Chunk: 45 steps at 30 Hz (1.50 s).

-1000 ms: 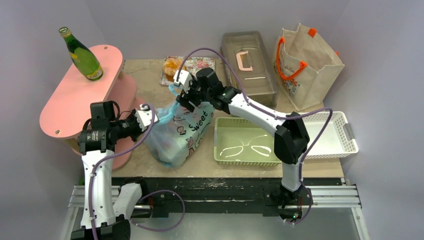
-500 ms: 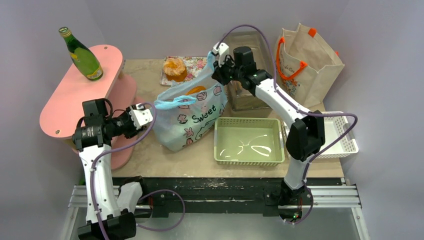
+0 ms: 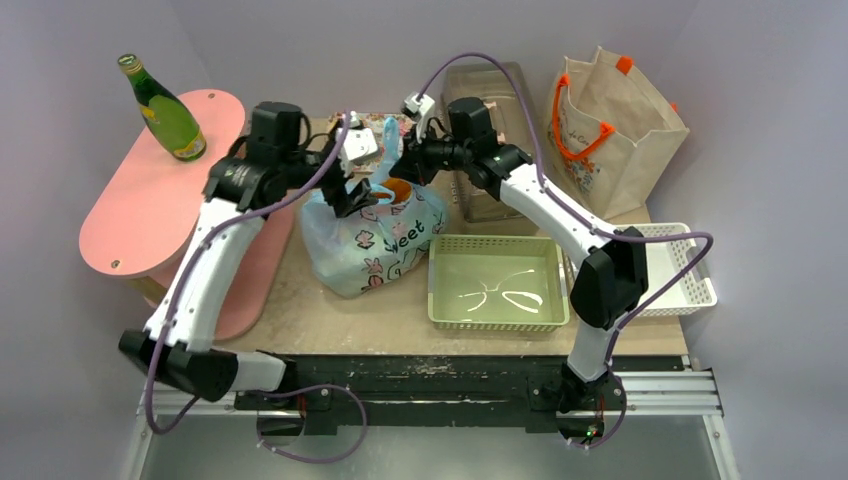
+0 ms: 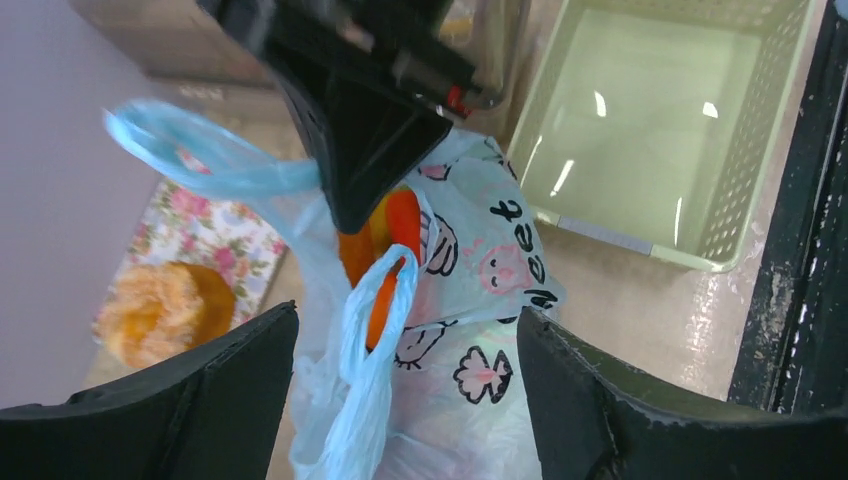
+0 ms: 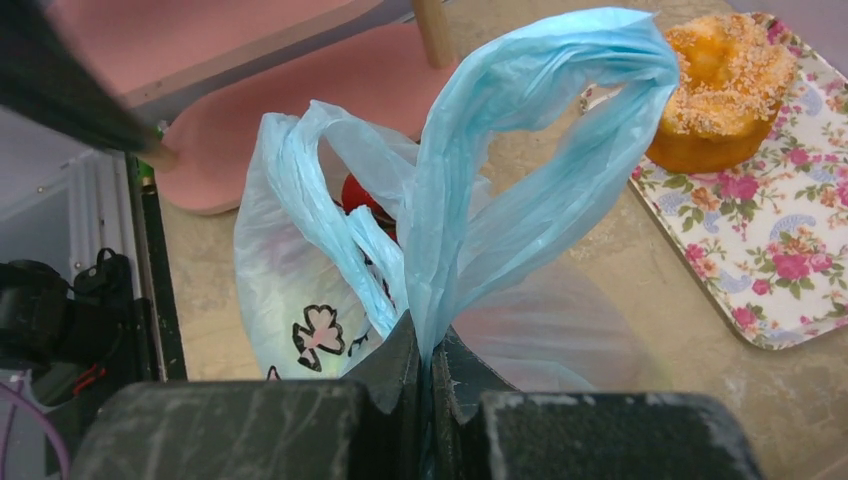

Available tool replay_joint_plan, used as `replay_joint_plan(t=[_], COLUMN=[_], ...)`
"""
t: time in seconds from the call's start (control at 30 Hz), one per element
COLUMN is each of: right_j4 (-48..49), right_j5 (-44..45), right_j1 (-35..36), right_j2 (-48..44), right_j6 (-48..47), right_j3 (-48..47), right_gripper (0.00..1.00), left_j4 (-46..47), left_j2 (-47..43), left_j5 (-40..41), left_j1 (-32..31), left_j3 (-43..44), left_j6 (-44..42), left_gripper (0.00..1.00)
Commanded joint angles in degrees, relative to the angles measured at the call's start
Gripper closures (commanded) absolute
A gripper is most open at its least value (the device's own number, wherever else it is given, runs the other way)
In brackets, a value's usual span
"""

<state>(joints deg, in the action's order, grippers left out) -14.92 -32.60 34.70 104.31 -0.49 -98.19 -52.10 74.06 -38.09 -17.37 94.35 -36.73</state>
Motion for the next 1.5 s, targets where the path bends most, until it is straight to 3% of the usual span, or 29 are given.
replay_joint_plan(t=[0.0, 0.07, 0.13, 0.23, 0.3, 0.33, 0.37, 0.57, 0.73, 0.9, 1.07, 1.13, 1.17, 1.23, 1.27, 1.3, 1.4, 1.47], right_j4=[4.0, 4.6, 5.3, 5.8, 5.7, 6.1, 6.5, 8.7, 9.3, 5.4, 0.9, 0.2, 0.1, 0.2, 0.0, 0.1, 1.1, 1.8], right_j5=[-3.5, -3.9, -4.3, -4.0, -3.2, -2.6, -1.9, 0.4, 0.8, 2.0, 5.7, 6.3, 6.6, 5.8, 5.1, 4.4, 3.2, 3.2], right_j1=[-1.3, -1.6, -1.7, -2.4, -3.3, -3.9, -4.6, -7.4, -7.1, -5.5, -5.5, -5.5, -5.5, -5.5, -5.5, -5.4, -4.9, -4.5], right_j2=[-1.0, -0.8, -0.7, 0.0, 0.9, 1.3, 1.7, 1.6, 0.7, 1.1, 1.1, 0.8, 0.5, -0.3, -0.8, -1.3, -3.3, -4.7], right_j6=[6.0, 7.6, 8.2, 9.0, 9.6, 10.4, 11.4, 13.7, 11.7, 4.5, -2.9, -4.3, -4.8, -4.8, -4.8, -4.6, -3.2, -2.7], right_j3=[-3.8, -4.4, -4.6, -5.5, -7.3, -8.2, -9.2, -11.1, -2.9, 4.6, 8.2, 8.4, 8.4, 7.8, 7.1, 6.5, 5.9, 5.9], right_gripper=[1.0, 1.0, 1.0, 1.0, 1.0, 1.0, 1.0, 1.0, 1.0, 1.0, 1.0, 1.0, 1.0, 1.0, 1.0, 1.0, 1.0, 1.0], left_j4=[2.3, 4.5, 7.7, 5.8, 0.6, -1.5, -3.3, -20.8, -30.5, -41.2, -45.4, -45.3, -44.3, -40.1, -37.5, -35.8, -34.6, -27.2], left_j2=[6.6, 7.9, 7.8, 5.5, 2.0, -0.1, -2.4, -12.3, -21.1, -29.4, -34.9, -35.0, -34.9, -33.2, -31.4, -28.9, -20.9, -18.4], left_j5=[4.4, 9.2, 13.7, 14.6, 9.3, 7.0, 4.4, -8.4, -10.3, -0.6, 4.8, 3.3, 2.2, 0.8, 0.3, -0.3, -5.1, -7.9], left_j1=[-0.7, -0.7, -0.2, 1.9, 5.1, 6.8, 9.1, 20.6, 19.0, 9.2, 8.0, 8.0, 8.0, 8.0, 8.0, 8.0, 8.0, 8.0], left_j3=[-4.3, -7.2, -11.1, -12.5, -9.9, -8.3, -6.9, 0.4, -15.6, -34.4, -42.4, -42.2, -41.2, -37.0, -33.5, -29.7, -15.5, -9.2], left_j6=[0.0, -1.2, -2.3, -3.3, -2.9, -2.5, -2.0, -15.0, -30.6, -43.1, -51.9, -51.2, -48.6, -39.0, -32.9, -27.7, -16.1, -6.7], left_gripper=[0.18, 0.12, 0.17, 0.51, 0.86, 0.99, 1.0, 1.0, 1.0, 1.0, 1.0, 1.0, 0.91, 0.55, 0.41, 0.34, 0.29, 0.29])
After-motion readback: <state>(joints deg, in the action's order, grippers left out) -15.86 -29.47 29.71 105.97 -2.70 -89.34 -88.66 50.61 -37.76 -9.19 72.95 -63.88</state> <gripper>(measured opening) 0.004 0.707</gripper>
